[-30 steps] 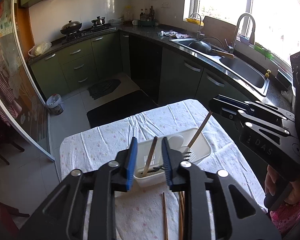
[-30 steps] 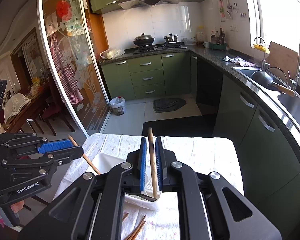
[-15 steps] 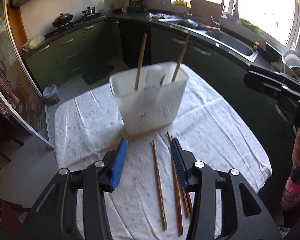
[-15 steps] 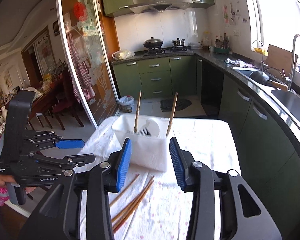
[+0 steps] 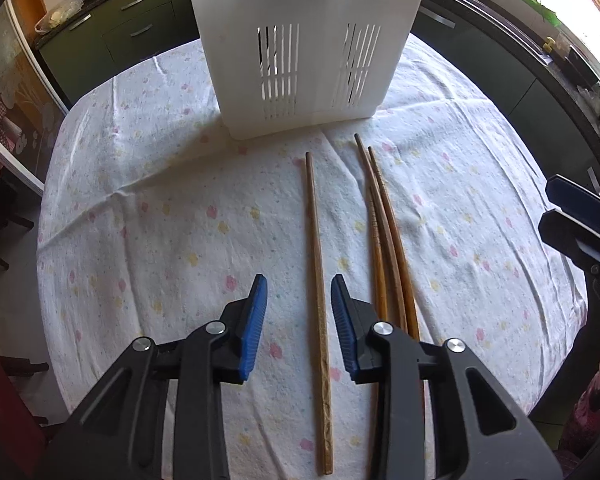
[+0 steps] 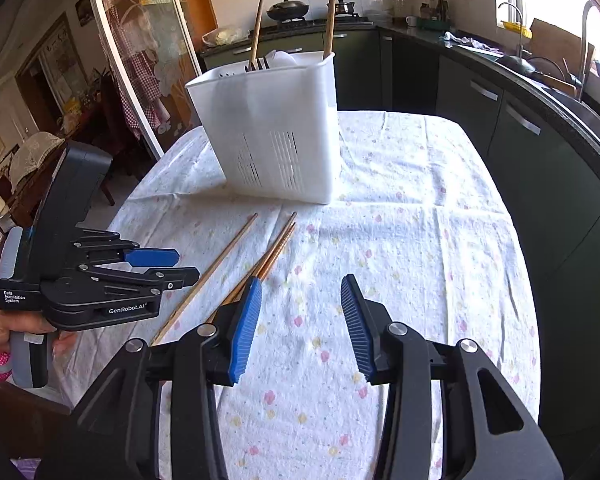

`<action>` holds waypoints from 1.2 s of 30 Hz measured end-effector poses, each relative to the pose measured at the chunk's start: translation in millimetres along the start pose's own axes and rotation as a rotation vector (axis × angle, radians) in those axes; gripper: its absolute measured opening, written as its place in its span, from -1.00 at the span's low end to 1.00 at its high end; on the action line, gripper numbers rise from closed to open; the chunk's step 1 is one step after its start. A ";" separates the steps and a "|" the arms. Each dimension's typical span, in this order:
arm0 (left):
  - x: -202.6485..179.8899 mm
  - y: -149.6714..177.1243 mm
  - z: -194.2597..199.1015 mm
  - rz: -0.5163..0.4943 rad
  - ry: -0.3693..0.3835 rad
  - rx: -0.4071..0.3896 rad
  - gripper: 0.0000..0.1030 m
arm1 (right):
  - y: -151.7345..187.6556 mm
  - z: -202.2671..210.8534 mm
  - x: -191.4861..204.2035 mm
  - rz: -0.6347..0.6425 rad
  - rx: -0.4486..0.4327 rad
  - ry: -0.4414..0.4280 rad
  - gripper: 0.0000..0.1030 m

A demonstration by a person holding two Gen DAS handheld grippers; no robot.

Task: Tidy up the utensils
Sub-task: 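Lower the left gripper onto a wooden chopstick while the right grasps another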

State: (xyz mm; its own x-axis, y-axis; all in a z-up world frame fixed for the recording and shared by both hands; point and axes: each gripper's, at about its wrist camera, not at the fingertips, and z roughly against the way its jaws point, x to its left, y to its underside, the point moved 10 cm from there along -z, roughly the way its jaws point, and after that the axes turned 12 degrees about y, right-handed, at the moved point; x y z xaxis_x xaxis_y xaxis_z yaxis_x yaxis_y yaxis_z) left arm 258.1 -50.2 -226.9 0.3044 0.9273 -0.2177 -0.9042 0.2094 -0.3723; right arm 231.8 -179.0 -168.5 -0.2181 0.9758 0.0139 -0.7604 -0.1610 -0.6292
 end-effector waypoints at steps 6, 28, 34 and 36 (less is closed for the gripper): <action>2.9 1.2 -15.3 0.003 0.019 0.026 -0.43 | -11.5 -26.4 10.8 0.003 0.058 -0.003 -0.19; 12.0 6.3 -10.5 -0.030 0.027 0.000 -0.48 | -30.6 -123.6 44.4 -0.041 0.251 -0.005 -0.53; 11.1 7.4 -10.0 -0.031 0.023 0.001 -0.48 | -32.5 -125.4 65.0 0.014 0.257 0.025 -0.65; 11.4 7.2 -10.0 -0.030 0.024 0.001 -0.48 | -34.8 -128.4 72.3 0.021 0.272 0.016 -0.65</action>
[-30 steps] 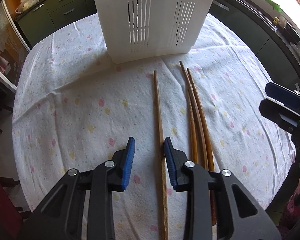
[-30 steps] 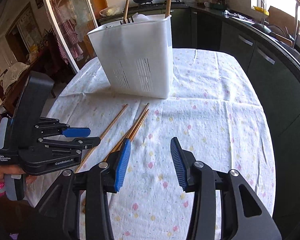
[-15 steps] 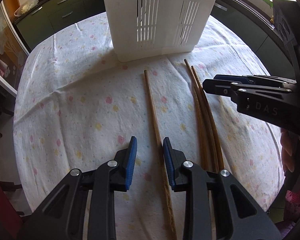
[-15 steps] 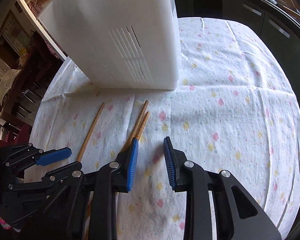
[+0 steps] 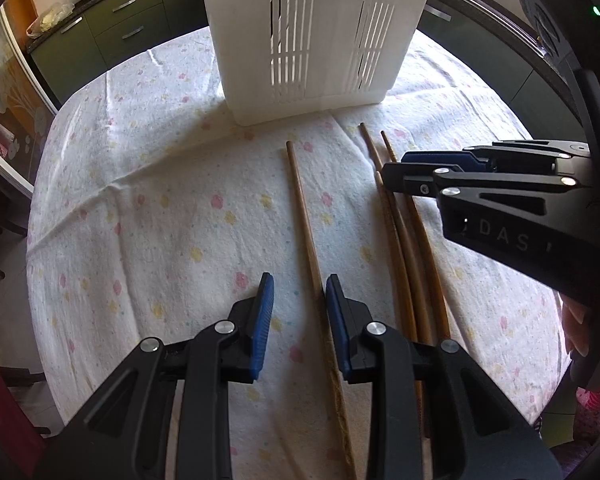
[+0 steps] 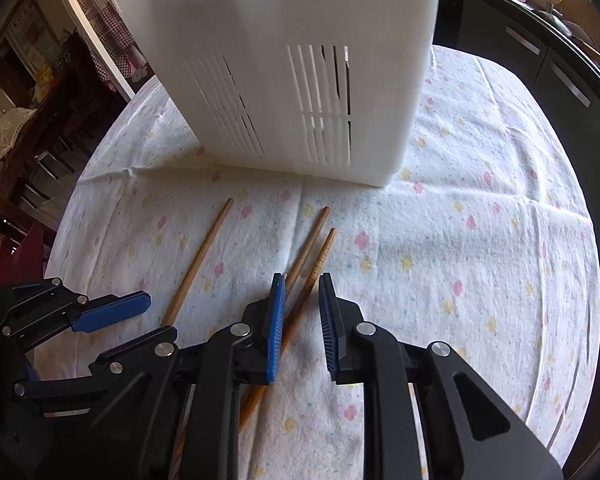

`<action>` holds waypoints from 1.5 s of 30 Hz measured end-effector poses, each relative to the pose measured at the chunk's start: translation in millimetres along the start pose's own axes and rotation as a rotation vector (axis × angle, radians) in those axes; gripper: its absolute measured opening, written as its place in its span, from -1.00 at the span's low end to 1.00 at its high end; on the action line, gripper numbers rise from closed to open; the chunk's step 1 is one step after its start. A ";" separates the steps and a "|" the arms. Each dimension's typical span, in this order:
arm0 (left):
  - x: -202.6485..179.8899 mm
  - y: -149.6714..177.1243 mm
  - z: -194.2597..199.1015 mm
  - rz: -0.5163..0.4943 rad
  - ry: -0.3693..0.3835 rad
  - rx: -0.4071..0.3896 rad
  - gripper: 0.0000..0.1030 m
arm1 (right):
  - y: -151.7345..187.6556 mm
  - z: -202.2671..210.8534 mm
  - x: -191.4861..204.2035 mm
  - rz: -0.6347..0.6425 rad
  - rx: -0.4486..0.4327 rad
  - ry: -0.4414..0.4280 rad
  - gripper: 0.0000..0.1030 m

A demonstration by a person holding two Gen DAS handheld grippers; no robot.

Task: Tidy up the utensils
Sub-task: 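Lower the left gripper onto a wooden chopstick while the right grasps another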

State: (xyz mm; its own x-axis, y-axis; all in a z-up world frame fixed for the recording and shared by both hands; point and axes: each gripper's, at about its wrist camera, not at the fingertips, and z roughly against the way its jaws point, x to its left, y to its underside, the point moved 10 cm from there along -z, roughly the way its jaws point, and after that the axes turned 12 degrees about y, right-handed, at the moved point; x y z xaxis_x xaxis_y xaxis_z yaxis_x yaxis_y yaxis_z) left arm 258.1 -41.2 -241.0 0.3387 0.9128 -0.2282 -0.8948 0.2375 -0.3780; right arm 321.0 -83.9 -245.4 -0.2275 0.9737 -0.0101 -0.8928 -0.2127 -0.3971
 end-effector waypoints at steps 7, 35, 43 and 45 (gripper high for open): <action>2.2 -2.6 1.2 0.024 0.028 0.002 -0.48 | -0.4 -3.9 -6.7 -0.070 0.032 -0.076 -0.71; -5.4 -25.4 -14.5 -0.003 -0.022 0.043 -0.34 | 54.8 20.3 -8.8 -0.079 -0.015 -0.118 -0.66; -5.0 -25.2 -15.1 -0.011 -0.019 0.045 -0.31 | 60.2 21.1 11.0 -0.008 -0.028 -0.043 -0.65; -3.3 -24.2 -13.9 -0.017 -0.015 0.041 -0.31 | 64.4 23.2 5.8 -0.011 -0.029 -0.027 -0.65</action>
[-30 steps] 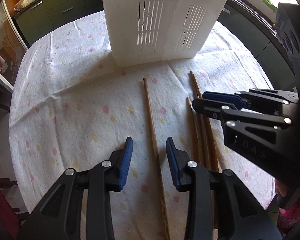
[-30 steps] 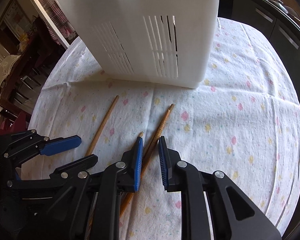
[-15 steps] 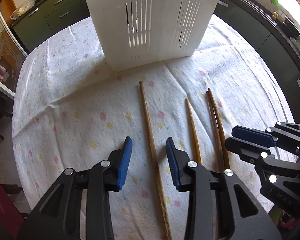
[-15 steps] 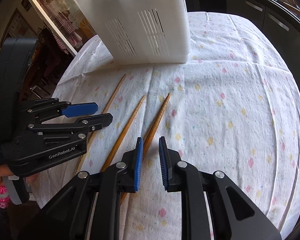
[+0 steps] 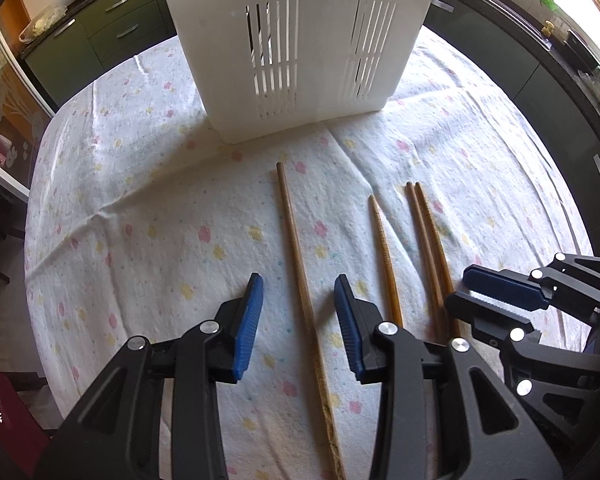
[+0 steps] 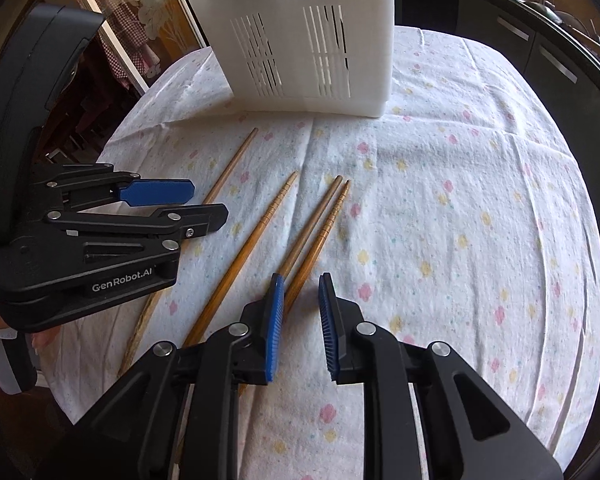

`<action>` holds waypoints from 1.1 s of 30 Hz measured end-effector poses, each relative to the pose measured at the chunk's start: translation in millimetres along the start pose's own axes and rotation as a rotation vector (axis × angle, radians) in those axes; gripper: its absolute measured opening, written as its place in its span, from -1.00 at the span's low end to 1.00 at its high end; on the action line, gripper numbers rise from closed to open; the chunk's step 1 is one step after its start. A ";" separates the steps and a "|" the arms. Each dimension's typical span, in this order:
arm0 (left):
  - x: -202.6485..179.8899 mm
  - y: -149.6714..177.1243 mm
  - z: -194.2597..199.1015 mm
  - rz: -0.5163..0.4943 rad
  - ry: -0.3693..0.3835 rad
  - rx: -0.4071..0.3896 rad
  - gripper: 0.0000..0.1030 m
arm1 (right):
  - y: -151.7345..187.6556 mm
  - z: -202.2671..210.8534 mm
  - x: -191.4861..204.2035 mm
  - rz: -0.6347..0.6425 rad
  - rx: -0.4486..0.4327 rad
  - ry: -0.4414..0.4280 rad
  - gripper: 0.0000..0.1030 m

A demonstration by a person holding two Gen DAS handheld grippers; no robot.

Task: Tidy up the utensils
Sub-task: 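Lower the left gripper onto a wooden chopstick while the right grasps another, then lift both chopsticks upright and carry them over the white caddy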

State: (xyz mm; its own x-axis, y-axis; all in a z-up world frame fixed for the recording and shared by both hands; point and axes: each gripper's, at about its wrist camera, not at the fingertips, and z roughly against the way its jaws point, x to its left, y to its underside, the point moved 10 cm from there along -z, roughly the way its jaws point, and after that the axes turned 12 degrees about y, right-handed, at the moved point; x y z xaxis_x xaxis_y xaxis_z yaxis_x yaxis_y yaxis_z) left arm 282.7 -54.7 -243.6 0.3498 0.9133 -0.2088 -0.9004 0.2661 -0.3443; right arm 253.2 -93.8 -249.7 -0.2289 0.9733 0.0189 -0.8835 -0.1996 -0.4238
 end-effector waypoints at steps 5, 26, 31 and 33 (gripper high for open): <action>-2.3 -0.8 -1.1 -0.005 0.001 0.003 -0.20 | 3.2 -2.3 11.3 0.045 0.028 0.014 -0.58; 7.5 4.2 11.2 0.047 0.046 -0.007 -0.89 | -12.8 18.1 -11.3 -0.034 -0.049 -0.067 -0.86; 3.5 -2.9 45.7 0.039 0.072 -0.074 -0.89 | -27.4 63.3 -26.1 -0.066 -0.153 -0.136 -0.86; -2.3 -8.3 66.8 0.024 0.072 -0.118 -0.89 | -33.2 83.9 -32.2 -0.075 -0.200 -0.148 -0.86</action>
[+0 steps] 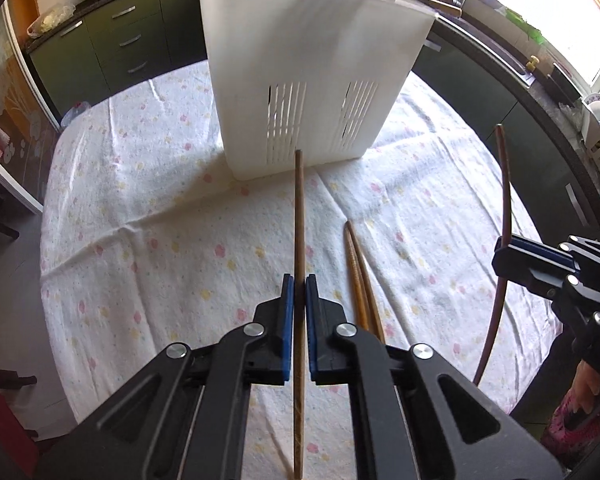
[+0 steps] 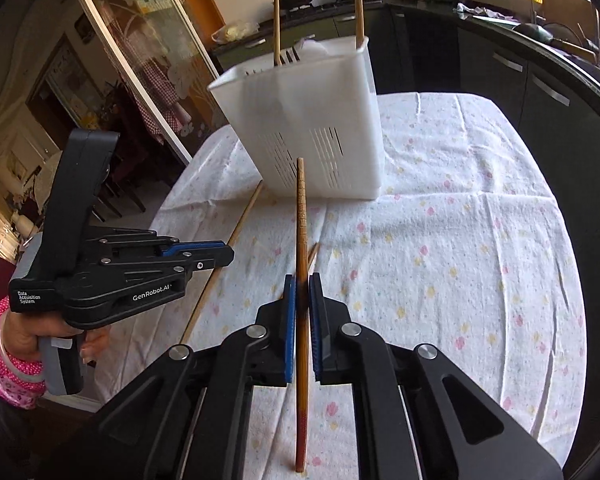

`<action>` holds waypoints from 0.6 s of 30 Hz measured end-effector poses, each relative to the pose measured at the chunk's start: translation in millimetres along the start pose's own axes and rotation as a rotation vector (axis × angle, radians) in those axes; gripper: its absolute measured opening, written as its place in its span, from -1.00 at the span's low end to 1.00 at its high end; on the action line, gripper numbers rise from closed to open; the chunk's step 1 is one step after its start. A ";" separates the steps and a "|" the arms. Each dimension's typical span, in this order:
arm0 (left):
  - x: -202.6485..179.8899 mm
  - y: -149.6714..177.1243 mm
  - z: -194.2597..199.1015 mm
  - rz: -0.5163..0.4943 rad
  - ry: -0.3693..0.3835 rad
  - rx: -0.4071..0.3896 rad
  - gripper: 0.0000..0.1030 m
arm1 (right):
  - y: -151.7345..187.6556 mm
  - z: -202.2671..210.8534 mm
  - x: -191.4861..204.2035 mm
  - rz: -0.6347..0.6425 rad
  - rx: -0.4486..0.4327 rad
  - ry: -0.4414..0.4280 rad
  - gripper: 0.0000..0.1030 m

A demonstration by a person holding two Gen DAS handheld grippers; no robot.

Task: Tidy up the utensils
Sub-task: 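Lift both chopsticks upright and carry them over the white caddy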

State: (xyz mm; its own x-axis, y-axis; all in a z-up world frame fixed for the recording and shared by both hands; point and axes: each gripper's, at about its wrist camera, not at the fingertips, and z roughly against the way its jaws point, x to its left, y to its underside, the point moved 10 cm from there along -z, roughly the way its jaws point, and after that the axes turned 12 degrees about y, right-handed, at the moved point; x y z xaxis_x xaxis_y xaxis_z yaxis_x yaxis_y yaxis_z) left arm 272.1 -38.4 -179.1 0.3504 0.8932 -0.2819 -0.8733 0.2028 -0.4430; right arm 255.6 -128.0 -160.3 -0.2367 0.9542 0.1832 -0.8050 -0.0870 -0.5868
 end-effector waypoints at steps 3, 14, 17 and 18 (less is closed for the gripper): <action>-13.5 -10.8 29.2 -0.032 0.001 -0.059 -0.89 | -12.0 25.9 -3.2 0.004 -0.058 -0.015 -0.86; -50.7 -47.4 106.3 -0.100 -0.002 -0.192 -0.89 | -54.4 89.1 -1.1 0.039 -0.197 -0.019 -0.86; -58.3 -63.5 129.4 -0.115 -0.014 -0.230 -0.89 | -75.3 103.1 -1.5 0.056 -0.236 -0.004 -0.86; -60.7 -70.0 137.3 -0.121 -0.019 -0.242 -0.89 | -83.1 110.2 -2.0 0.059 -0.250 0.000 -0.86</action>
State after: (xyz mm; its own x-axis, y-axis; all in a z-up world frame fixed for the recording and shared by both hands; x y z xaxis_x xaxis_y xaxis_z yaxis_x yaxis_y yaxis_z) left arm 265.5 -51.7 -14.2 0.4387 0.8762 -0.1994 -0.7185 0.2087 -0.6634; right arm 263.1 -154.2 -25.0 -0.2793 0.9495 0.1432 -0.6301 -0.0687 -0.7734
